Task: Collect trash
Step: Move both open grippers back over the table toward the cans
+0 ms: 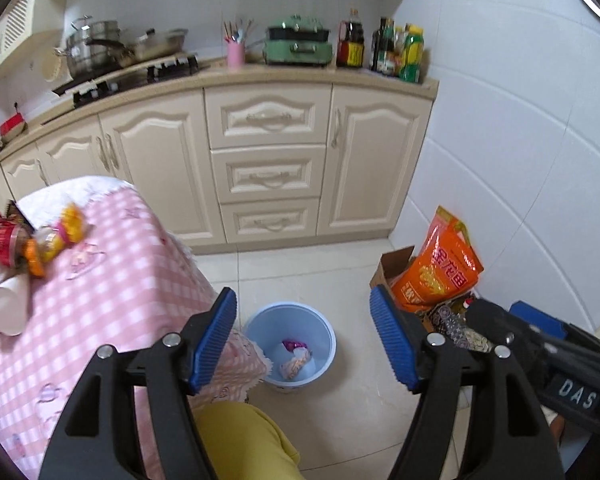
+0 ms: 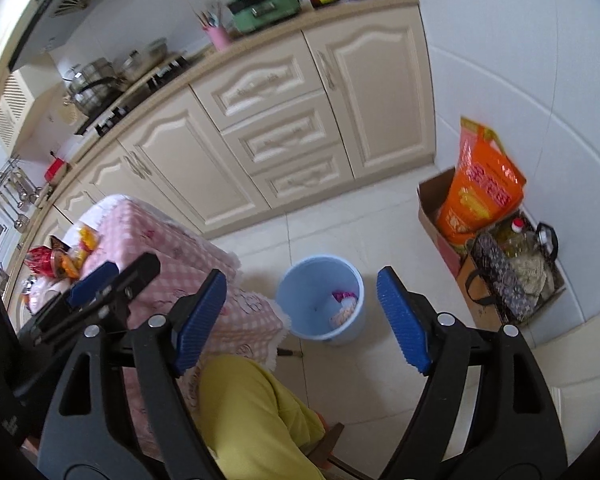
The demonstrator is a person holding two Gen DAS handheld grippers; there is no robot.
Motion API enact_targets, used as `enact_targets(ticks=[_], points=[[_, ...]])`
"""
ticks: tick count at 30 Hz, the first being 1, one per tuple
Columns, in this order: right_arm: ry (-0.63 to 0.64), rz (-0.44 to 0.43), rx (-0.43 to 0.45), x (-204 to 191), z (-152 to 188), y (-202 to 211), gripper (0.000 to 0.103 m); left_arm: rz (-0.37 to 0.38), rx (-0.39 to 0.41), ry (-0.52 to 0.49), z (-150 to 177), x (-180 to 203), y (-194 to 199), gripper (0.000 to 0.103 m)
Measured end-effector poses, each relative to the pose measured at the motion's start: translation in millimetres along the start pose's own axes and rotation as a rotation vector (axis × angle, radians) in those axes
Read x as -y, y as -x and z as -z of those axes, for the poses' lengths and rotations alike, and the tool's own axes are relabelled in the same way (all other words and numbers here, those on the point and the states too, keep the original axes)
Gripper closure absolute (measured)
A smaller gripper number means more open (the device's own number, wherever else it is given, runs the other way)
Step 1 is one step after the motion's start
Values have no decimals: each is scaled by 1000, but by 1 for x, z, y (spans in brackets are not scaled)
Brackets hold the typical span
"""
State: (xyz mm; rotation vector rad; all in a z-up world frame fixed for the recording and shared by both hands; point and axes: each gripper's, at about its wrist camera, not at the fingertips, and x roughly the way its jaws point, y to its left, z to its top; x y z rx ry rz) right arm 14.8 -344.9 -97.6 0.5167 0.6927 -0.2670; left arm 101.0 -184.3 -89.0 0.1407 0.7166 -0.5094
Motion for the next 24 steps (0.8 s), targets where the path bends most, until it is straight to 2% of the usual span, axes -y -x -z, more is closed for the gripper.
enact_targets(ticks=[4,14,24], points=[[34,-42,38,-22,3,16,24,-22,52,28,-1,-18,31,32],[168,-139,74,-101,10,33,20,-135,177,126,6,-86,102,27],[306,-244,29,-189,25,18,18,-260,198,251,22,-172,137,25]])
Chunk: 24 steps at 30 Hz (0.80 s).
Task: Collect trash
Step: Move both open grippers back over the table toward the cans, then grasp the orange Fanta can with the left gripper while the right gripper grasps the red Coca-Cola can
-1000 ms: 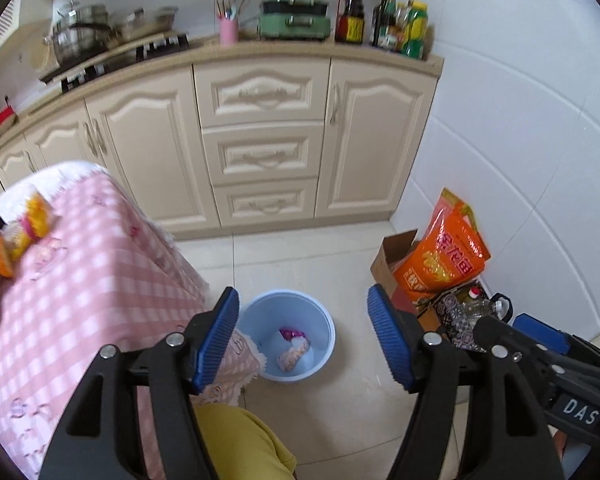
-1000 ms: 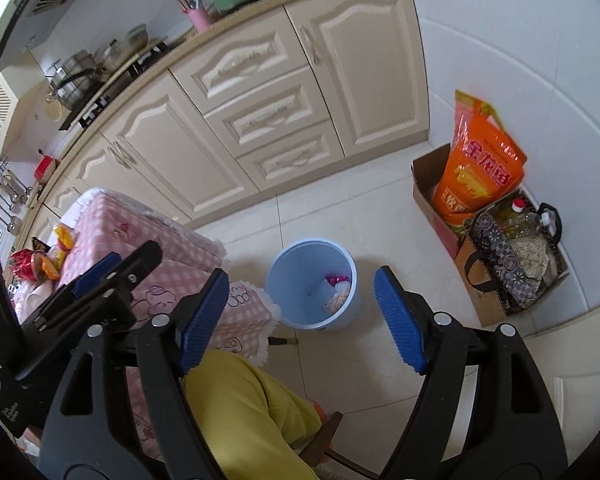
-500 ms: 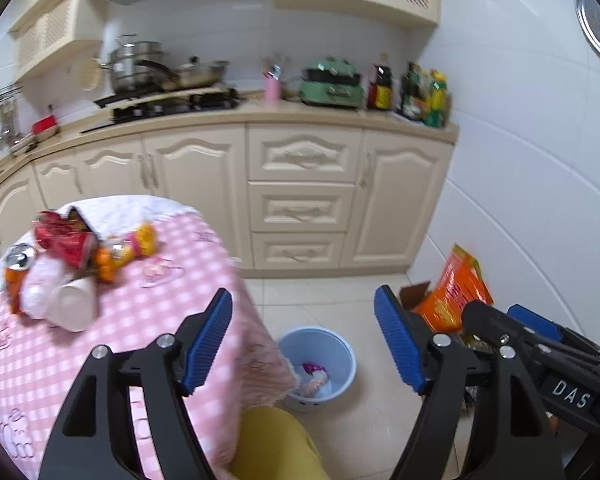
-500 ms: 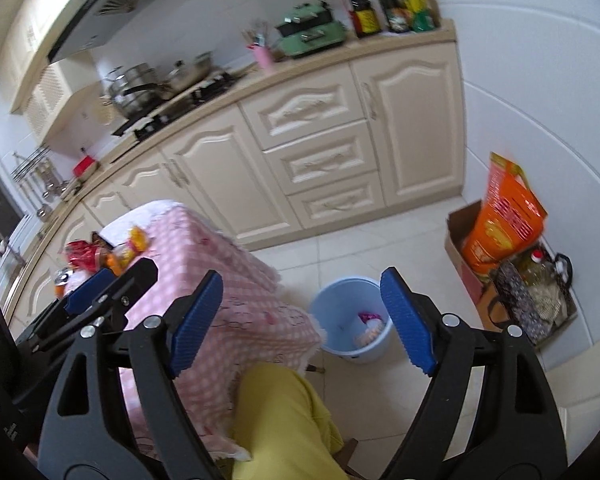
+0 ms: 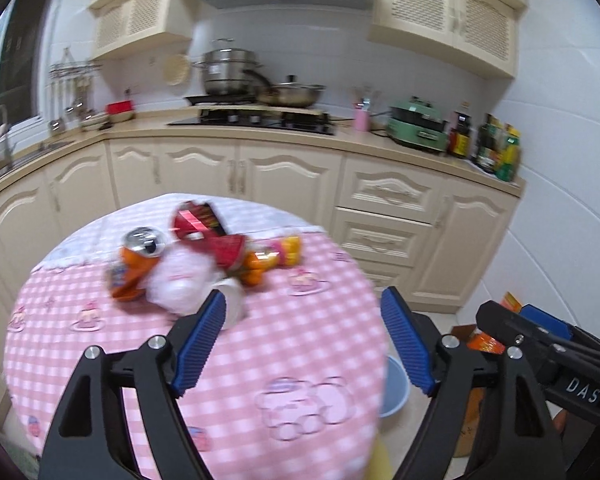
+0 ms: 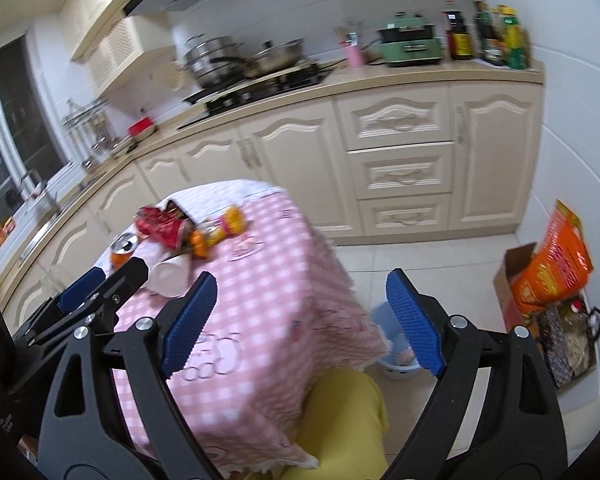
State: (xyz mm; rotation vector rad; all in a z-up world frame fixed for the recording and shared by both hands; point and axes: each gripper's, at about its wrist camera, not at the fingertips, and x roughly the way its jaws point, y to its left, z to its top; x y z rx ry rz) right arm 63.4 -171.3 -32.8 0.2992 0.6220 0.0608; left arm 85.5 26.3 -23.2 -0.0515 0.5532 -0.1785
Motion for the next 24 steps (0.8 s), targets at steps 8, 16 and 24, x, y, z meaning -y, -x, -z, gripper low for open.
enact_targets(ticks=[8,16,24], points=[[108,-55,-69,-60,-6,-46,17,-95,-14,74,-2,-72,-5,23],[249,-88,-123,-122,-20,-104,17,-166,-61,136,-9,-140,-32,22],[441,-64,-114,-177,-31,-159,17,-177,-129,100,-16,-182,-67,23]])
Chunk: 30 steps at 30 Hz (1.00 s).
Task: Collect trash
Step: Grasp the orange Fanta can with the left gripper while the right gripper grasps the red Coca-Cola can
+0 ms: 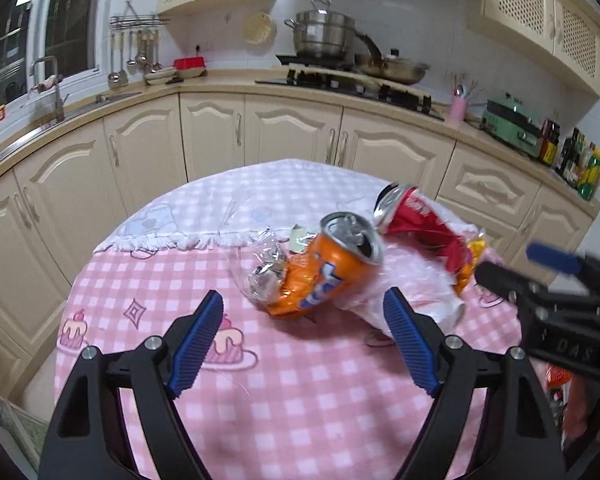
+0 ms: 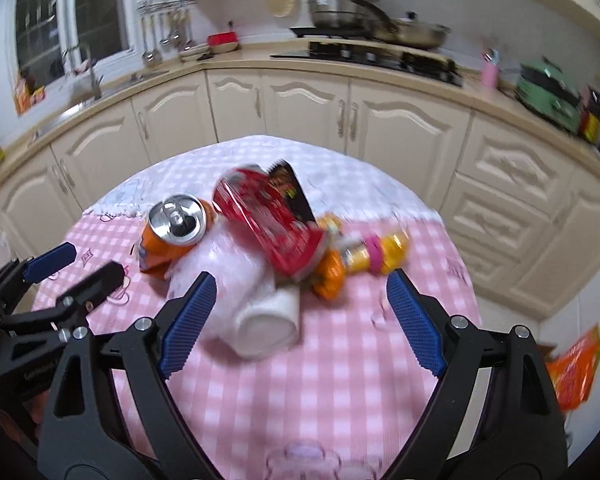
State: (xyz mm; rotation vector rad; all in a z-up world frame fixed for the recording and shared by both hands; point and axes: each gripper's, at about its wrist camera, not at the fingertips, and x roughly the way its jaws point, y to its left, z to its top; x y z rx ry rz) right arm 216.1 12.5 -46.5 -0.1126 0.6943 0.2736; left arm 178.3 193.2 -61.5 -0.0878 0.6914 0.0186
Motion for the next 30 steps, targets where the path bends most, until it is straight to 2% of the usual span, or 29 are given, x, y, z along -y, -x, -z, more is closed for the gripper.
enact_targets(ticks=[2,6,9,11,13,15,16,18,20,21,22,26,30], points=[[42,25,7,-6,-6,-10,19,11,-19,-44,-2,-1,-9,22],[51,11,-12,-6,-11,-26,33,-3,-41,-133,-3,5,-26,22],[70,13,-31,-7,-14,-41,35,-10,-51,-176,-3,12,-37,23],[83,8,-41,-8,-16,-47,41,1,-56,-194,-2,15,-44,23],[95,-5,-55,-9,-17,-53,55,-8,-73,-202,0,16,-52,35],[98,4,-54,-8,-16,-55,58,-12,-93,-192,0,15,-59,55],[95,8,-48,-7,-17,-55,60,-11,-94,-181,0,13,-62,60],[79,2,-38,-4,-18,-53,63,-27,-97,-161,-1,9,-65,83],[59,-14,-23,-1,-19,-49,68,-38,-91,-126,-2,2,-64,88],[54,-19,-14,0,-20,-48,81,-36,-86,-107,-3,-2,-63,93],[43,-27,-6,2,-21,-45,85,-28,-80,-87,-4,-5,-61,94],[24,-48,8,6,-24,-39,93,9,-64,0,-7,-23,-57,94],[5,-61,18,7,-24,-34,94,33,-47,38,-8,-30,-51,95]])
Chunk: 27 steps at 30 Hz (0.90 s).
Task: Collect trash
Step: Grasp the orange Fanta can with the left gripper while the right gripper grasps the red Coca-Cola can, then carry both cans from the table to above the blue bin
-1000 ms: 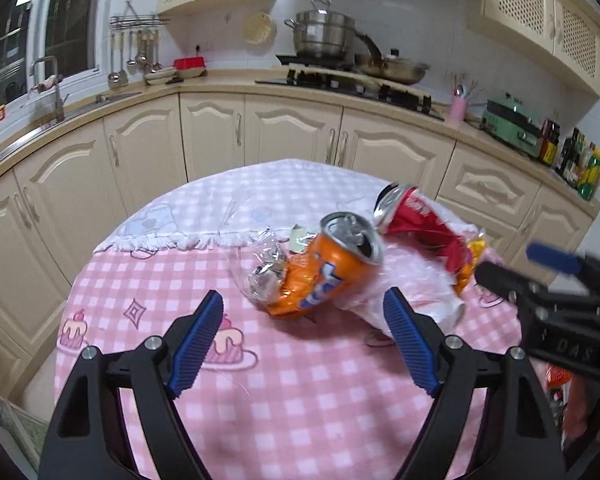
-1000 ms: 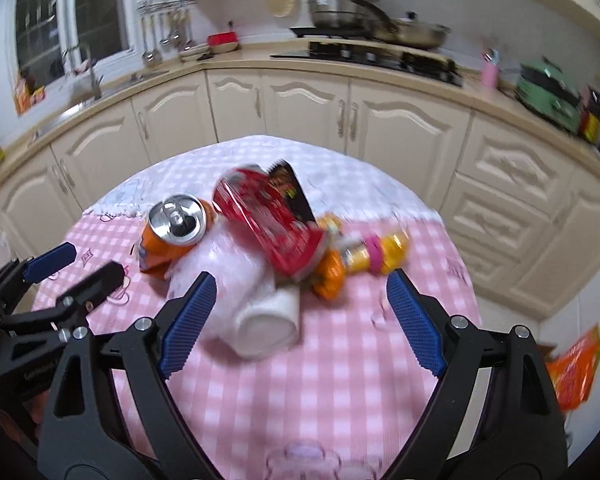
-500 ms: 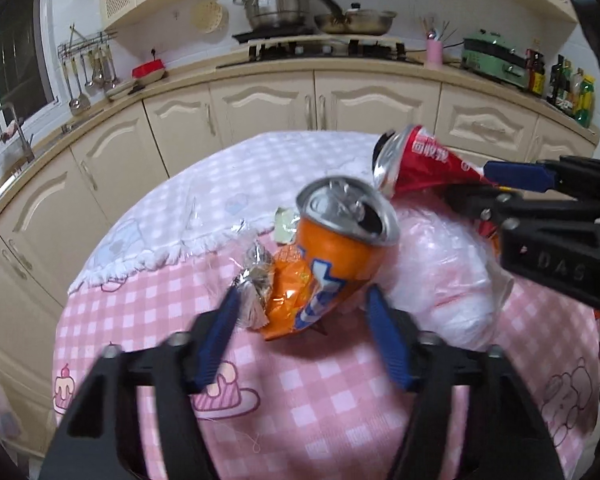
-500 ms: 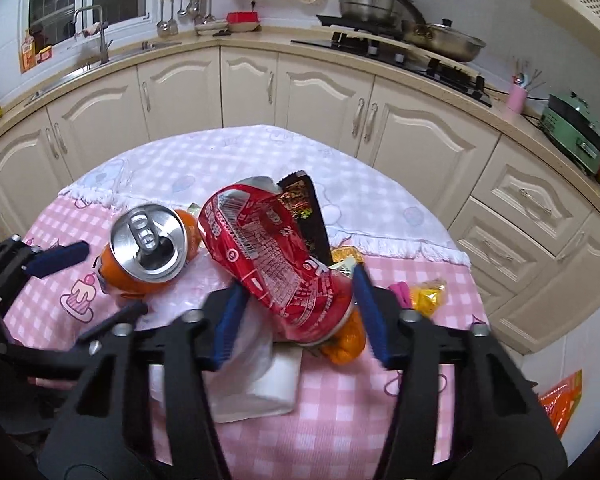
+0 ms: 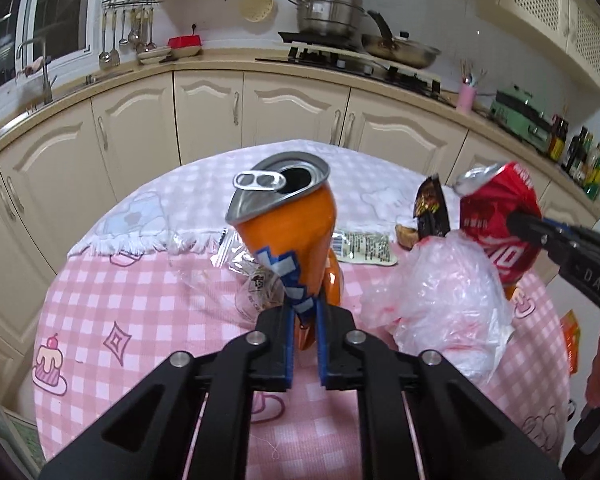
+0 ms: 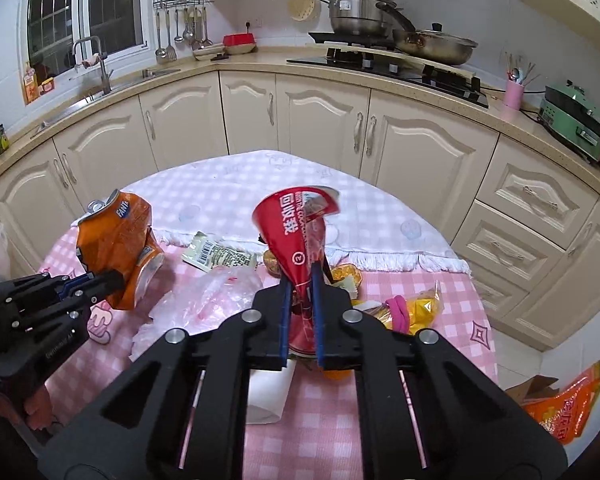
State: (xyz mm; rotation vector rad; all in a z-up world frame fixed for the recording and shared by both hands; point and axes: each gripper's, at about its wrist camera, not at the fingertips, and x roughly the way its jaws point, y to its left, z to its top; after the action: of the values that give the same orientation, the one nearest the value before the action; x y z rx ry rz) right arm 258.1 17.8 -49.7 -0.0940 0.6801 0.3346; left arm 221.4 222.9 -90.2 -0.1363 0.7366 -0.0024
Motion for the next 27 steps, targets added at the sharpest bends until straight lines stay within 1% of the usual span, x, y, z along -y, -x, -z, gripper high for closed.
enact_targets(ticks=[4,7,11,19,27], points=[[-27,-13,30,2,-3,11,94,19,41,-3,-3,1,12,95],[-34,-40,55,4,-6,23,94,52,70,-1,-3,4,23,95],[-58,-55,80,7,-7,39,94,82,103,8,-6,9,39,95],[-107,-49,120,21,0,73,94,130,168,-54,-3,43,67,96],[-128,-29,137,32,14,101,94,121,161,-85,10,63,75,97]])
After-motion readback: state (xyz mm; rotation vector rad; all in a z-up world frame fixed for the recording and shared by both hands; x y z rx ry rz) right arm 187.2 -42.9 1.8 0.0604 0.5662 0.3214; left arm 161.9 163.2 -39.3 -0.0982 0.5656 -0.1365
